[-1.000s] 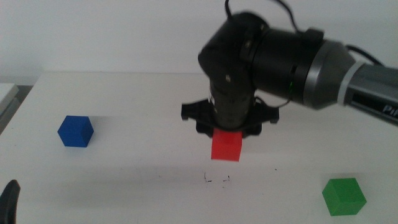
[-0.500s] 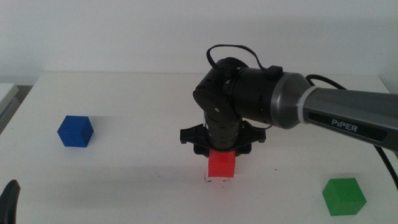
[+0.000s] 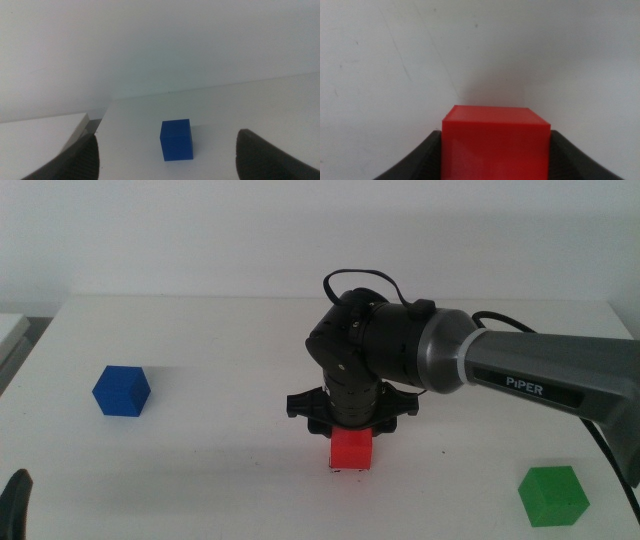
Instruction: Stack red cubes first, then green, then blue cubes in a specific spot.
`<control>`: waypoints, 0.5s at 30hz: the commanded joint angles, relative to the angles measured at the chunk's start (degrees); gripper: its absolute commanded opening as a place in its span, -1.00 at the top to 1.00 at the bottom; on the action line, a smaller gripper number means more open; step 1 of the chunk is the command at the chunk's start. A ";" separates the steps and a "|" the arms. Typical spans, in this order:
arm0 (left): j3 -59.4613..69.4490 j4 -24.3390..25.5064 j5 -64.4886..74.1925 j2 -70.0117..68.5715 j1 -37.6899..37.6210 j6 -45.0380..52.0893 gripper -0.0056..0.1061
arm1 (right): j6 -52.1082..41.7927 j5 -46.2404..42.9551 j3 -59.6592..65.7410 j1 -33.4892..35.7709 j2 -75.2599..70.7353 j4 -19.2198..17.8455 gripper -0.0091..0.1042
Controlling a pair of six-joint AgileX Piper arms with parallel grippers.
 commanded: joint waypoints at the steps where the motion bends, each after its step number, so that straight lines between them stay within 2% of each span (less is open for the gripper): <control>1: 0.04 0.00 -0.76 -0.16 0.13 -0.12 -0.78 | 0.29 -0.57 -0.42 -0.56 0.13 -0.60 0.54; 15: 0.04 0.00 -0.76 -0.16 0.13 -0.12 -0.78 | 0.75 -1.46 0.07 -0.56 0.75 -1.19 0.54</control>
